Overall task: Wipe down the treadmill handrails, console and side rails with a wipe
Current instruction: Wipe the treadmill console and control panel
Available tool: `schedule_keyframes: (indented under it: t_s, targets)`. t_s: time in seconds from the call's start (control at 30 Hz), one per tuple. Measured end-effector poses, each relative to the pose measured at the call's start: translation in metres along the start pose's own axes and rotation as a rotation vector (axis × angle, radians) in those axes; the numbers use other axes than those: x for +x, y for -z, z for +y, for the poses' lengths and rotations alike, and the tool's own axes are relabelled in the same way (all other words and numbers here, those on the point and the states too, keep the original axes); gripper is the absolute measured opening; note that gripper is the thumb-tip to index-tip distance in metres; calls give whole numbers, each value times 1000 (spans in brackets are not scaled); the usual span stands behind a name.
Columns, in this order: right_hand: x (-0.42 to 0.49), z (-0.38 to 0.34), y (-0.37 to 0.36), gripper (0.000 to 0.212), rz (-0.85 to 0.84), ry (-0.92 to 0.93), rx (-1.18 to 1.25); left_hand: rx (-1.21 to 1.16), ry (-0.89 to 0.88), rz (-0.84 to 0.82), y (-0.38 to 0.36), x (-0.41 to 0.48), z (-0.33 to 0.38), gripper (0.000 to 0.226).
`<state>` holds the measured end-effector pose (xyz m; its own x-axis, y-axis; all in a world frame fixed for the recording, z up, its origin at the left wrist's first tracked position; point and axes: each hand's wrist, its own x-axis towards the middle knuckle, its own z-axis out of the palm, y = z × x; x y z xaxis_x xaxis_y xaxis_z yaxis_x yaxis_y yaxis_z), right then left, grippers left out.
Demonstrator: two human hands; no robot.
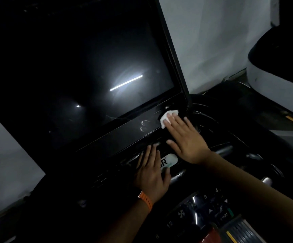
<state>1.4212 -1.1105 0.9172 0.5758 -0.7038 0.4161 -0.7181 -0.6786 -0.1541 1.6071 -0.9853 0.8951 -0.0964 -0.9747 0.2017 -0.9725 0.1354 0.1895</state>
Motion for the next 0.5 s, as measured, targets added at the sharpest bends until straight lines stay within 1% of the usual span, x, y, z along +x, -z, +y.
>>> schedule_keyframes:
  t_s: [0.07, 0.1, 0.13, 0.23, 0.27, 0.37, 0.4, 0.5]
  targets:
    - [2, 10, 6, 70, 47, -215, 36, 4, -11, 15, -1, 0, 0, 68]
    - [3, 8, 6, 73, 45, -287, 72, 4, -16, 16, -2, 1, -1, 68]
    - [4, 3, 4, 75, 26, -271, 86, 2, -19, 14, -2, 1, -1, 68]
    - [-3, -6, 3, 72, -63, -26, 46, -5, -9, -3, -1, 0, -1, 69]
    - [-3, 0, 6, 70, -63, -28, 34, -7, -4, -11, 0, 0, 0, 69]
    - [4, 4, 14, 72, -24, -258, 96, -6, -5, -12, 3, 1, 1, 70]
    - [5, -2, 13, 75, -35, -274, 118, -1, -6, -20, 4, 1, 1, 70]
    - [3, -23, 14, 80, -128, -161, 107, 18, -9, -28, 7, 0, 1, 70]
